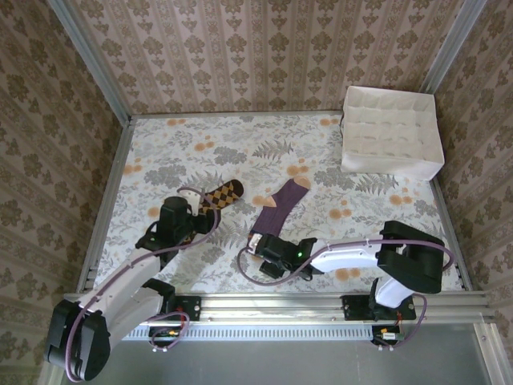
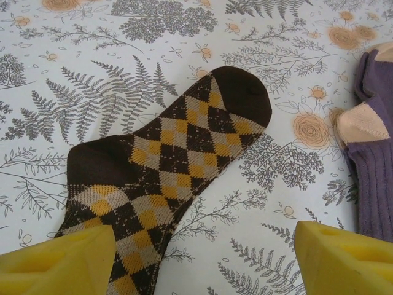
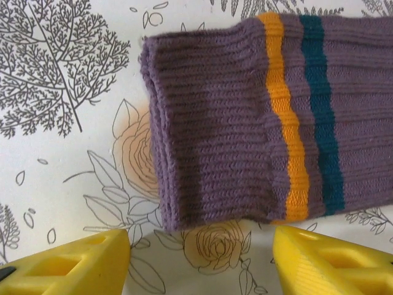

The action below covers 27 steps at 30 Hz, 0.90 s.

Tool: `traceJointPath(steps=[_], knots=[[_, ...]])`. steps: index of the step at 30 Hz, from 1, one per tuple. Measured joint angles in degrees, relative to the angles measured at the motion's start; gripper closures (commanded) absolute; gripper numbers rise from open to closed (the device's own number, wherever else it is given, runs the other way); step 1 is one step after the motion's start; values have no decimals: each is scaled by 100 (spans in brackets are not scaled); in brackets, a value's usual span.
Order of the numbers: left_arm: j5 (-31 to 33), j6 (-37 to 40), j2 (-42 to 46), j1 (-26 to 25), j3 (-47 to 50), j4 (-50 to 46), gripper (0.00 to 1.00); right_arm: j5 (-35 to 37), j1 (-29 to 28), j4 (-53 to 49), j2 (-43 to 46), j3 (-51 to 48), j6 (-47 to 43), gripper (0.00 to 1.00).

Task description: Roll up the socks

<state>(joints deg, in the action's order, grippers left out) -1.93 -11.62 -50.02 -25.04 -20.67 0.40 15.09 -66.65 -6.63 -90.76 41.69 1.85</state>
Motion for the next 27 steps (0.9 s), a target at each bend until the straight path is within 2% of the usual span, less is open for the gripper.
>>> traceJointPath(steps=[3,7,15,18,20,23,24,27], knots=[[35,-7,125,15,101,-2,24,83,0,42,-9,13,-57,36],[63,-42,201,101,157,-20,25,221,0,44,-37,59,-216,43],[81,-48,251,225,157,-28,25,422,7,83,-295,295,-710,36],[81,-72,251,236,157,-46,25,402,20,76,-424,402,-817,38],[79,-83,251,260,157,-48,27,330,57,63,-474,450,-868,50],[85,-103,251,269,157,-44,33,83,114,68,-575,538,-918,81],[83,-107,251,269,157,-42,37,28,149,81,-619,577,-931,88],[31,-66,264,299,199,79,44,-201,448,70,-680,719,-962,99]])
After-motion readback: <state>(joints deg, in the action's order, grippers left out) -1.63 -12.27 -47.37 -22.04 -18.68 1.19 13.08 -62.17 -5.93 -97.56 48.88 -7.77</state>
